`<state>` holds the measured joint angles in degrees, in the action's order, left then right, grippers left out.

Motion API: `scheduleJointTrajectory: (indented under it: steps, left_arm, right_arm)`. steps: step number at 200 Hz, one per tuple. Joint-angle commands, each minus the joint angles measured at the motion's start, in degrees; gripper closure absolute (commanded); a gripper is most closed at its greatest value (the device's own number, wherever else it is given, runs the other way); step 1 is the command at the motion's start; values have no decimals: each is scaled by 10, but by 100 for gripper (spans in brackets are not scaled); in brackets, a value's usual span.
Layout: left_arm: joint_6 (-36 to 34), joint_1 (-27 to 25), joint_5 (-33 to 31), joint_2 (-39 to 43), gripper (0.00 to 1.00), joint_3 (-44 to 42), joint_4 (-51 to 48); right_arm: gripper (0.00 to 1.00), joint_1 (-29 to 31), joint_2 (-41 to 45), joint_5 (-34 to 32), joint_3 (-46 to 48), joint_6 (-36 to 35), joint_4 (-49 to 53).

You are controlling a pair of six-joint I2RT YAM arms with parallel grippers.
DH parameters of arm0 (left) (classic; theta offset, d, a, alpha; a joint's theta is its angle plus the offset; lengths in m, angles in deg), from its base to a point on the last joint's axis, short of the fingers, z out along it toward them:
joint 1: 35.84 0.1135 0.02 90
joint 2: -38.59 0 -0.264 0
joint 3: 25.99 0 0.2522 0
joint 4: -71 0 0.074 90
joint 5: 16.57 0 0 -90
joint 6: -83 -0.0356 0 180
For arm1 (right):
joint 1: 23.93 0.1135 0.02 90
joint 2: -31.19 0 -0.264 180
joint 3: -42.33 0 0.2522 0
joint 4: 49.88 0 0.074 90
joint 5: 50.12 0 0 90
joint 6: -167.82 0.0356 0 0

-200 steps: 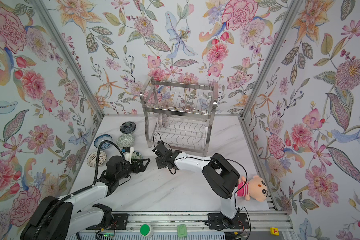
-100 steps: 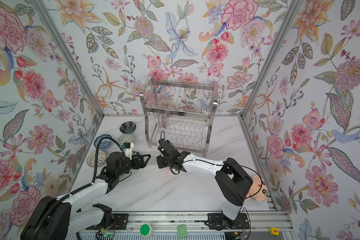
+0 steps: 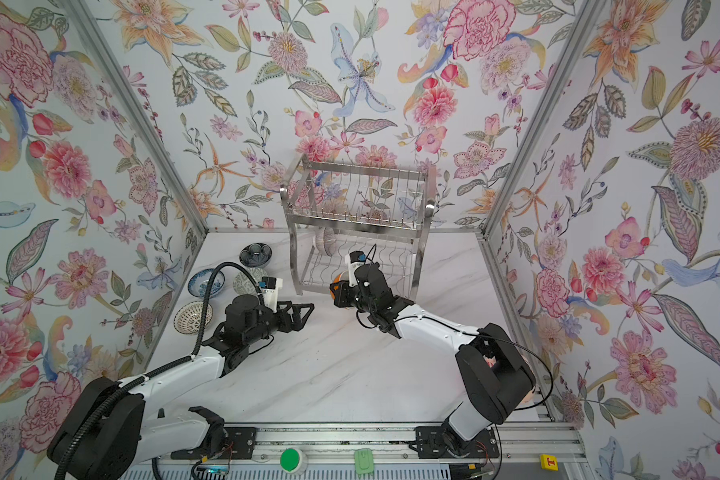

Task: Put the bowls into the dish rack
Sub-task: 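Carry the orange bowl into the rack beside the purple-striped bowl with the right gripper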

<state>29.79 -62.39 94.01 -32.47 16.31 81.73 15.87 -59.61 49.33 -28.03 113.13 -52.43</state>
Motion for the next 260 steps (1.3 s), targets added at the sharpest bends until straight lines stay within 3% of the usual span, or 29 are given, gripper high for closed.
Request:
scheduleJointTrajectory:
  steps: [1,126,260]
  left_arm:
    - [-26,-14,-22,-16,1,28,-11]
    - [-59,-34,-46,-79,1,91,-14]
    - [-103,-33,-72,-161,1,175,-31]
  right_arm:
    - [100,-15,-12,22,-1,31,-111]
    - [100,-61,-170,42,-88,155,-276]
    - [100,-92,-300,43,-214,205,-323]
